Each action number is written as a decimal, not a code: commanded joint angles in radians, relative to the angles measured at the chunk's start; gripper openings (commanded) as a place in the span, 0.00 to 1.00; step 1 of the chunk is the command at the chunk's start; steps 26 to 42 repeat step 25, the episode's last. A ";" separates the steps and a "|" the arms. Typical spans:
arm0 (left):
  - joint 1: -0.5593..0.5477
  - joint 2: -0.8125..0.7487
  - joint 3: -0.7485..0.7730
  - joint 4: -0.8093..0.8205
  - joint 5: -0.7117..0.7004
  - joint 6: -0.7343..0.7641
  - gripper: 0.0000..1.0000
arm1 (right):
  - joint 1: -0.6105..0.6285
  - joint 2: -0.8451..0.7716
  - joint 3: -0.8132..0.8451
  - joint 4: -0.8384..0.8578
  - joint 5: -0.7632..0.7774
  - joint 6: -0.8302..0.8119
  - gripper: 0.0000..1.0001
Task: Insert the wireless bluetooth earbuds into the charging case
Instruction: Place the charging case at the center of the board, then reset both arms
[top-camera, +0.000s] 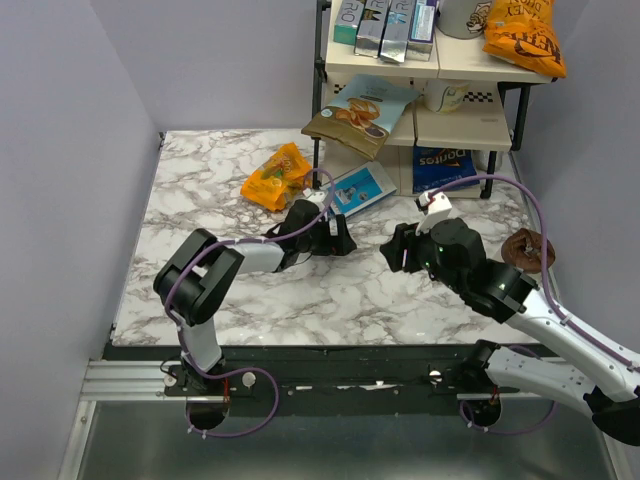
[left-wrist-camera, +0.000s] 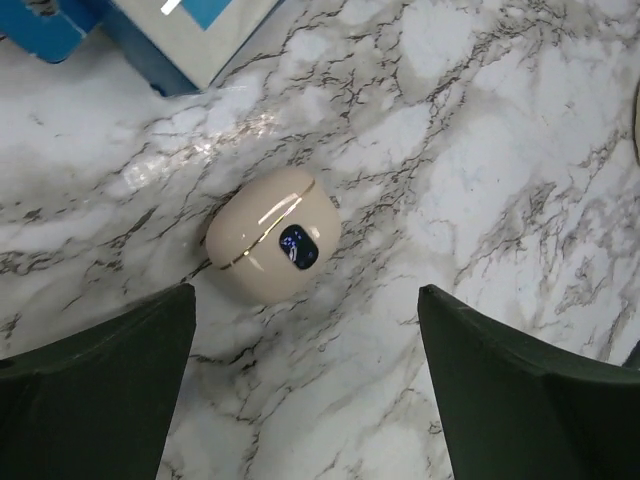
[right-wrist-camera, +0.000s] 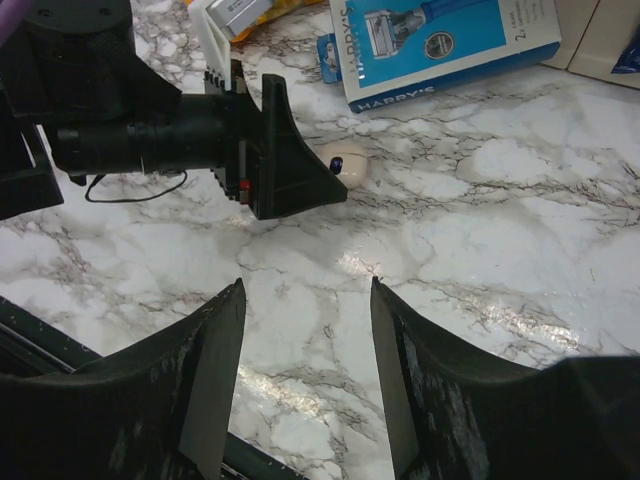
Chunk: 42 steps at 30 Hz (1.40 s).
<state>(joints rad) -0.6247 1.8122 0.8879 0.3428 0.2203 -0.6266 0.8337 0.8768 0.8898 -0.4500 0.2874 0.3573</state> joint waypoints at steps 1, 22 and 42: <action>0.019 -0.053 -0.069 -0.159 -0.087 0.027 0.99 | -0.002 -0.010 0.005 0.005 0.019 -0.006 0.62; -0.003 -0.611 -0.096 -0.535 -0.608 -0.274 0.99 | -0.001 -0.061 -0.098 0.088 0.088 0.000 0.62; -0.004 -0.634 -0.113 -0.539 -0.592 -0.237 0.99 | -0.004 -0.061 -0.114 0.093 0.101 -0.003 0.62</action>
